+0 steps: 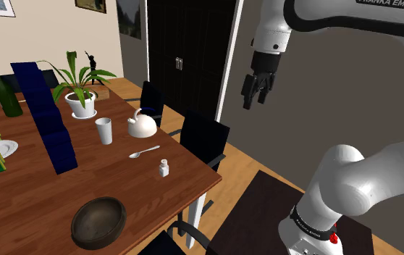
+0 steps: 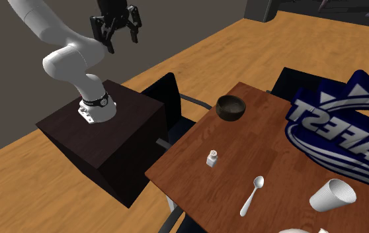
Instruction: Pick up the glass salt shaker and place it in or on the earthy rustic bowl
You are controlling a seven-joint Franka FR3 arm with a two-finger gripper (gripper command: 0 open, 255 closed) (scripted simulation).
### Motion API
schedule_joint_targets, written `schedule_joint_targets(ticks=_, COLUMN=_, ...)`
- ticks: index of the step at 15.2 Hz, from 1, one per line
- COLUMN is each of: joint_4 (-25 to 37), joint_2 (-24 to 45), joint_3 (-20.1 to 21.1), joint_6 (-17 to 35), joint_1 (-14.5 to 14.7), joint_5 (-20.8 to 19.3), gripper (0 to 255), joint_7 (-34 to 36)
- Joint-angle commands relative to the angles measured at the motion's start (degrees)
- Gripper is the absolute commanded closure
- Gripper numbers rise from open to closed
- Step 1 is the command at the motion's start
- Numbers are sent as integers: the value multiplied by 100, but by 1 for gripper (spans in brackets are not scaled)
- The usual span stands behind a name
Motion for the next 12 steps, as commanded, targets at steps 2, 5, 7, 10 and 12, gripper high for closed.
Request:
schedule_joint_targets(ticks=2, joint_4=-116, joint_2=76, joint_3=36, joint_6=209, joint_1=5, joint_5=4, gripper=0, joint_7=28)
schedule_joint_targets(ticks=5, joint_4=-415, joint_2=358, joint_3=144, joint_6=839, joint_1=20, joint_5=10, gripper=0, joint_7=115)
schedule_joint_targets(ticks=7, joint_4=-574, joint_2=590, joint_3=213, joint_6=1261, joint_1=30, joint_5=6, gripper=0, joint_7=176)
schedule_joint_targets(ticks=10, joint_4=-750, joint_2=999, joint_3=318, joint_6=1894, joint_1=38, joint_5=-10, gripper=0, joint_7=273)
schedule_joint_targets(ticks=12, joint_4=-824, joint_2=1312, joint_3=388, joint_6=2311, joint_1=38, joint_5=-32, gripper=0, joint_7=344)
